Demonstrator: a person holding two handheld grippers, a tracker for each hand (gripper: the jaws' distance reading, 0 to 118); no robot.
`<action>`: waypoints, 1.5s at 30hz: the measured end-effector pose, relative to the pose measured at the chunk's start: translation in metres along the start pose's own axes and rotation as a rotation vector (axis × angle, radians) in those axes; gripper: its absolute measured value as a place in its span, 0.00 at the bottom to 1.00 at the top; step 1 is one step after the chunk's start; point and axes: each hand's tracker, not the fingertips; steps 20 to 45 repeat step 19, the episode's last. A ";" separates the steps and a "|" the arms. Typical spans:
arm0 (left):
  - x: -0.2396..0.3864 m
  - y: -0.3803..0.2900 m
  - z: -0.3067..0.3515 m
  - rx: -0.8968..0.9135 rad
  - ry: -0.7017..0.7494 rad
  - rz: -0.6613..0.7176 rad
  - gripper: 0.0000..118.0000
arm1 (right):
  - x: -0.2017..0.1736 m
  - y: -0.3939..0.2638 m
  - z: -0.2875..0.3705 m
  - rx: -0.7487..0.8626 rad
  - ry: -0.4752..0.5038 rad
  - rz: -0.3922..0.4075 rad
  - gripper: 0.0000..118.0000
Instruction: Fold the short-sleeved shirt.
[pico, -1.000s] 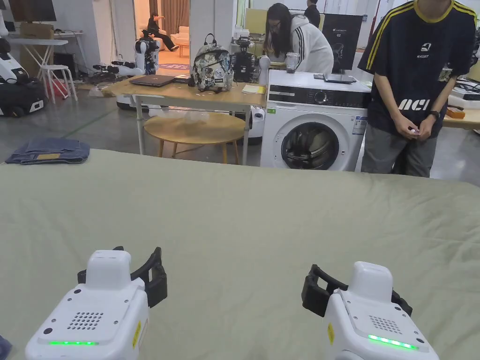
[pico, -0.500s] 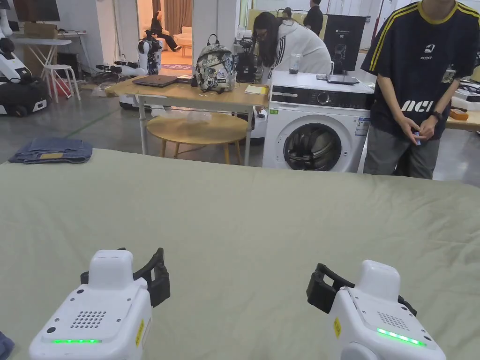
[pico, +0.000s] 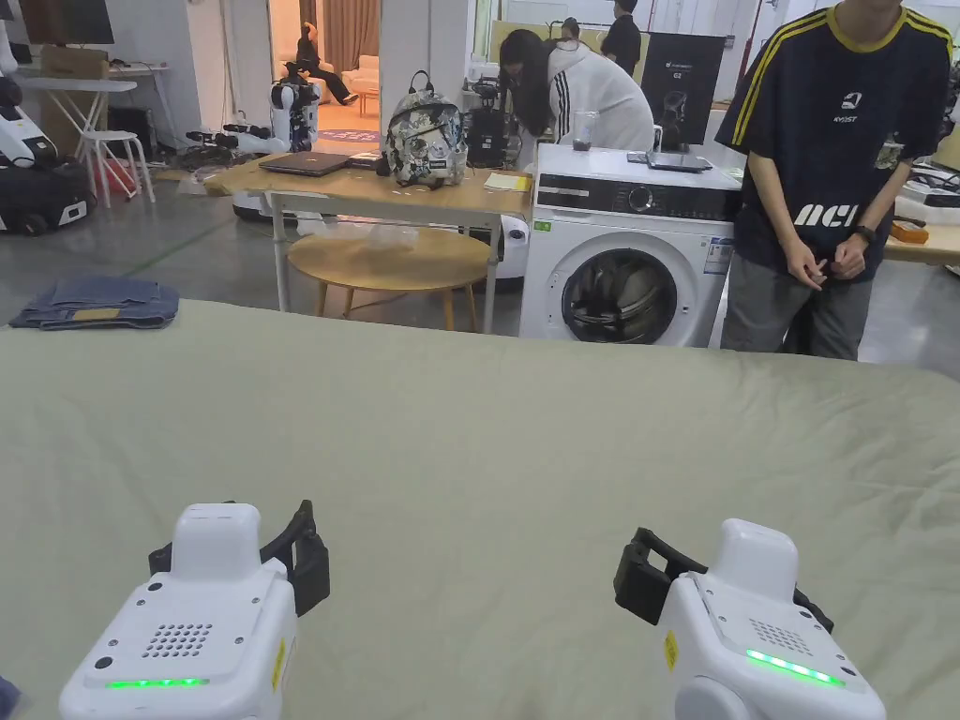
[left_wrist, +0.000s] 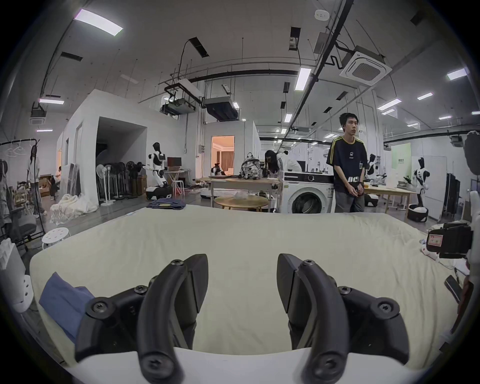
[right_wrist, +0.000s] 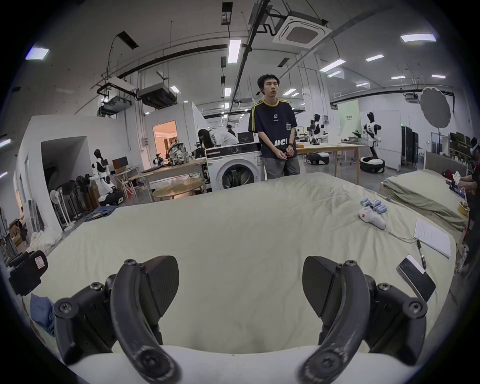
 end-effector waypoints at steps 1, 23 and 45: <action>0.000 0.000 0.000 0.000 0.000 0.000 0.45 | 0.000 0.000 0.000 -0.001 0.000 -0.002 0.84; 0.011 -0.004 0.002 0.008 -0.021 -0.087 0.45 | 0.004 -0.004 -0.007 -0.079 0.021 0.017 0.84; 0.011 -0.004 0.002 0.008 -0.021 -0.087 0.45 | 0.004 -0.004 -0.007 -0.079 0.021 0.017 0.84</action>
